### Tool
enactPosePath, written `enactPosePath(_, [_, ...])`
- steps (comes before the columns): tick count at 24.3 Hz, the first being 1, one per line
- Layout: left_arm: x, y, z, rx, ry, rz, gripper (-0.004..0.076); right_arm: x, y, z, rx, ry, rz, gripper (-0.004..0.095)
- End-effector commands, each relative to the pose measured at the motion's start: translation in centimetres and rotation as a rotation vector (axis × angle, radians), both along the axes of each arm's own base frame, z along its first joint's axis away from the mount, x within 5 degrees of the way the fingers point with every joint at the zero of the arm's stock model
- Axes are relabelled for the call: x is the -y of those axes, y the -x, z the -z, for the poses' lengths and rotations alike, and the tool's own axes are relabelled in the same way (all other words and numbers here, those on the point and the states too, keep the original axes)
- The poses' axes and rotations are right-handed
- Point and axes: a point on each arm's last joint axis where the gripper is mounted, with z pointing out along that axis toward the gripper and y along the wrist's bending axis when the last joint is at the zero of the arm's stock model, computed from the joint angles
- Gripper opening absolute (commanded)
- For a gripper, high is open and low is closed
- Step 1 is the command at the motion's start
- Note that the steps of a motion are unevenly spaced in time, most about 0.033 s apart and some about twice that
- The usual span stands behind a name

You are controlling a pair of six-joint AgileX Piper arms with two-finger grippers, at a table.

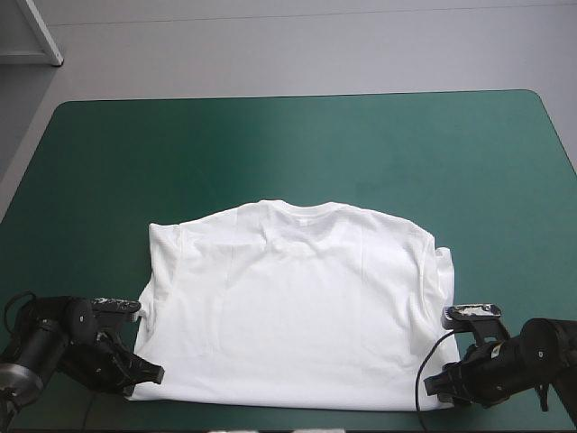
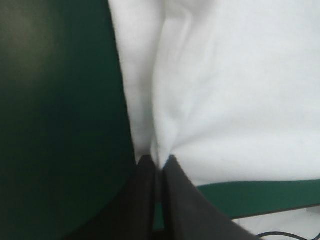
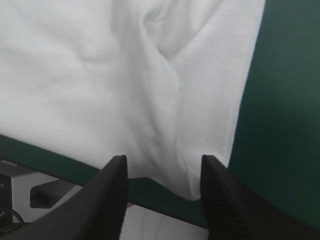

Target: Fold the cloth

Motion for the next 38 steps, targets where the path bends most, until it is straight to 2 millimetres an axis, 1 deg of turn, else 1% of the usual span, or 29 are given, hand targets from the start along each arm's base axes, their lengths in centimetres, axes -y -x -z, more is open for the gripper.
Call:
enactPosePath(1, [0.1, -0.3, -0.8, 0.034, 0.001, 0.002, 0.0019, -0.3, -0.7, -0.3, -0.008, -0.025, -0.002, 0.0372])
enactPosePath(6, [0.1, -0.3, -0.8, 0.027, 0.000, 0.003, 0.0019, -0.2, -0.8, -0.2, -0.018, -0.014, 0.007, 0.0177])
enactPosePath(9, [0.0, -0.3, -0.8, 0.027, -0.009, 0.007, 0.0019, -0.1, -0.8, -0.1, -0.024, -0.002, 0.020, 0.0119])
enactPosePath(10, [-0.1, -0.3, -0.8, 0.029, -0.012, 0.008, 0.0019, -0.1, -0.8, -0.1, -0.025, 0.002, 0.026, 0.0069])
enactPosePath(12, [-0.1, -0.3, -0.8, 0.030, -0.012, 0.008, 0.0019, 0.0, -0.8, -0.1, -0.026, 0.004, 0.028, 0.0010])
enactPosePath(14, [-0.1, -0.5, -1.3, 0.053, -0.012, 0.008, 0.0019, 0.1, -0.8, -0.2, -0.015, 0.016, 0.024, 0.0000])
enactPosePath(16, [-0.2, -0.5, -2.4, 0.088, -0.022, 0.014, 0.0019, 0.3, -0.9, -0.7, 0.015, 0.041, 0.020, 0.0000])
enactPosePath(17, [-0.5, -0.4, -3.9, 0.116, -0.055, 0.014, 0.0019, 0.8, -1.0, -1.6, 0.065, 0.082, 0.039, 0.0000])
enactPosePath(18, [-0.7, -0.3, -4.6, 0.134, -0.075, 0.015, 0.0019, 0.9, -0.9, -2.1, 0.094, 0.089, 0.046, 0.0000])
enactPosePath(19, [-0.8, -0.3, -5.4, 0.179, -0.084, -0.010, 0.0019, 0.9, -0.9, -3.1, 0.144, 0.088, 0.047, 0.0000])
enactPosePath(22, [-0.4, -0.6, -6.2, 0.207, -0.048, -0.008, 0.0019, 0.7, -1.0, -4.2, 0.186, 0.059, 0.053, 0.0000])
enactPosePath(24, [-0.4, -1.3, -7.5, 0.261, -0.049, 0.002, 0.0019, 0.8, -1.5, -5.9, 0.250, 0.065, 0.046, 0.0000])
enactPosePath(28, [-0.4, -2.6, -9.4, 0.322, -0.047, 0.004, 0.0019, 1.2, -2.4, -8.0, 0.328, 0.114, 0.044, 0.0000])
enactPosePath(29, [-0.4, -3.5, -10.3, 0.359, -0.048, 0.005, 0.0019, 1.4, -2.9, -9.0, 0.365, 0.139, 0.045, 0.0000])
enactPosePath(30, [-0.4, -4.2, -10.7, 0.372, -0.053, 0.007, 0.0019, 1.4, -3.4, -9.5, 0.385, 0.147, 0.047, 0.0000])
enactPosePath(31, [-0.4, -5.2, -11.5, 0.397, -0.057, 0.011, 0.0019, 1.3, -4.4, -10.3, 0.416, 0.145, 0.052, 0.0000])
enactPosePath(32, [-0.4, -6.1, -11.8, 0.406, -0.060, 0.016, 0.0019, 1.2, -5.1, -10.9, 0.437, 0.145, 0.053, 0.0000])
enactPosePath(33, [-0.5, -7.4, -12.2, 0.410, -0.084, 0.032, 0.0019, 1.1, -6.4, -11.3, 0.461, 0.149, 0.045, 0.0000])
enactPosePath(38, [-0.4, -11.4, -12.7, 0.429, -0.084, 0.038, 0.0019, 0.6, -10.6, -12.4, 0.485, 0.164, 0.032, 0.0000])
